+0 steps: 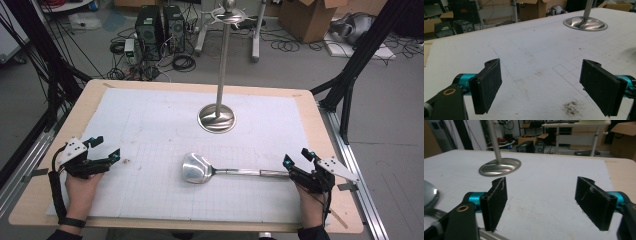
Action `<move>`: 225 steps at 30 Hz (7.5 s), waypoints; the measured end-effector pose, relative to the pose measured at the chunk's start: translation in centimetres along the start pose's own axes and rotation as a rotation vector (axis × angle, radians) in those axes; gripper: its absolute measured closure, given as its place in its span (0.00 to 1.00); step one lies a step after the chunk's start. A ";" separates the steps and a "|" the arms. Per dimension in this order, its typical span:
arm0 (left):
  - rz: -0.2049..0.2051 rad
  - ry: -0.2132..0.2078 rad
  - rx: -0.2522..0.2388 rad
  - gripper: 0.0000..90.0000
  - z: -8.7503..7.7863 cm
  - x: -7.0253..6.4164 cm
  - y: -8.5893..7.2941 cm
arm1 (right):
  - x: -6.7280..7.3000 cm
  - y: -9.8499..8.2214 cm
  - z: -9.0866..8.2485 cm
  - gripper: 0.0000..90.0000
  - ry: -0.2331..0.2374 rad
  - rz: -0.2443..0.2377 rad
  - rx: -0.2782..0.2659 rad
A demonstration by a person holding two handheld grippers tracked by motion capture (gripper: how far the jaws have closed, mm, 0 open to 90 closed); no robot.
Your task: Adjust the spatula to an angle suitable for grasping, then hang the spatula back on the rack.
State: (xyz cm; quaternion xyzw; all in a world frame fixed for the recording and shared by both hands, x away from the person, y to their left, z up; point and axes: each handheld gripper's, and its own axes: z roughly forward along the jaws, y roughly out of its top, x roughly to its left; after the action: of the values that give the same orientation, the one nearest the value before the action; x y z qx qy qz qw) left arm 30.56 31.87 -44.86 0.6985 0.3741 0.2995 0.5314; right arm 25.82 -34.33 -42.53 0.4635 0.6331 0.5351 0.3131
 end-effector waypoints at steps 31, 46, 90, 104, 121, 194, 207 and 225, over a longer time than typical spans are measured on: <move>0.011 0.001 0.009 0.21 0.1 -0.1 0.0 | 3.7 -2.8 -1.1 1.00 0.059 -0.159 0.352; 0.021 0.001 0.015 0.21 0.1 -0.2 0.0 | 3.3 -1.9 2.4 1.00 -0.013 -0.197 0.507; 0.039 0.008 0.022 0.21 0.2 -0.4 0.1 | -0.6 -1.5 2.6 0.58 -0.040 -0.072 0.167; 0.029 0.009 0.022 0.21 0.2 -0.4 0.1 | -1.1 -1.6 2.3 0.25 -0.044 0.014 0.145; 0.035 0.010 0.025 0.21 0.3 -0.4 0.1 | -1.3 -1.6 2.2 0.22 -0.035 0.026 0.129; 0.037 -0.493 0.017 0.20 10.8 -10.9 12.1 | -1.5 -1.6 2.3 0.22 -0.024 0.044 0.134; 0.091 -0.583 0.112 0.20 15.5 -15.2 12.5 | -1.5 -1.6 2.3 0.22 -0.024 0.047 0.134; 0.212 -0.693 0.319 0.25 20.5 -21.5 11.9 | -1.5 -1.6 2.3 0.22 -0.025 0.046 0.137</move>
State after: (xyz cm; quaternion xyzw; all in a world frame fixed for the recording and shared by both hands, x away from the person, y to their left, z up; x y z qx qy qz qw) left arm 38.07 1.36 -39.09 0.8667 0.1403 0.0371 0.4772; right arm 28.03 -34.83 -44.79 0.5048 0.6536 0.4917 0.2761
